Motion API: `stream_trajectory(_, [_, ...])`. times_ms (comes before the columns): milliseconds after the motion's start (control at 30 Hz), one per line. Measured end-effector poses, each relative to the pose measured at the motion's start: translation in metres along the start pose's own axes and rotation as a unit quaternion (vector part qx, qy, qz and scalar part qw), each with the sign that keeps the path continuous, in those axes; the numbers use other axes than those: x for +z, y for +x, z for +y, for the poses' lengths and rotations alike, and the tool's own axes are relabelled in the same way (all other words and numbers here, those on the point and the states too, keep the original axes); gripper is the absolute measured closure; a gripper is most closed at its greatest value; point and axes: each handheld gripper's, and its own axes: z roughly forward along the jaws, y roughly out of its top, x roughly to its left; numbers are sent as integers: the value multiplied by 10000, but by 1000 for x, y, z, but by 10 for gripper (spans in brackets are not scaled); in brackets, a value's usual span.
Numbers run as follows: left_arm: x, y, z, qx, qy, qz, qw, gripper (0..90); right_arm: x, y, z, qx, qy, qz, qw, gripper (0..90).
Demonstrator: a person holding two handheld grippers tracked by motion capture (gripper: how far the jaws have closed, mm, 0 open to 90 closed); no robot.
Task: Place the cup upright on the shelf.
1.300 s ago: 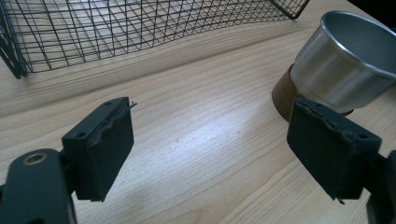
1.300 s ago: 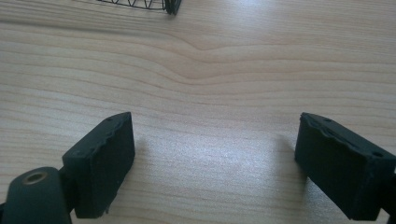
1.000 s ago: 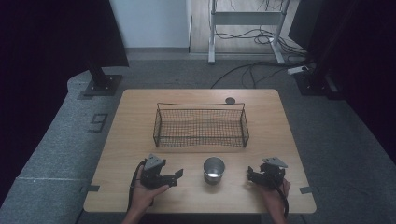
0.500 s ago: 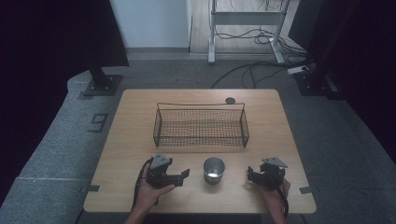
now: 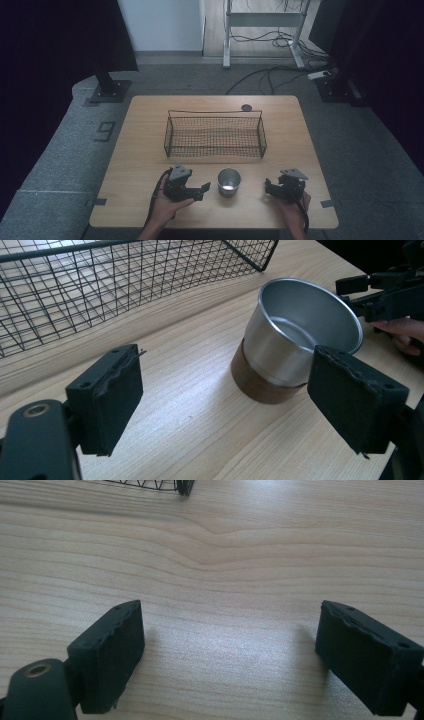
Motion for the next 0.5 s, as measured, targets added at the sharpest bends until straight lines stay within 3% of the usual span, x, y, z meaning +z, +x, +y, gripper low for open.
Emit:
stream_trajectory(200, [5, -5, 0, 34, 53, -49, 10000, 151, 0, 0, 0, -3, 0, 0, 10000, 121])
stream_trajectory(333, [7, -9, -1, 29, -102, -65, 9999, 155, 0, 0, 0, -4, 0, -1, 10000, 122])
stream_trajectory(500, [11, -15, 3, 96, -56, -108, 9999, 153, 0, 0, 0, -2, -1, -3, 10000, 123])
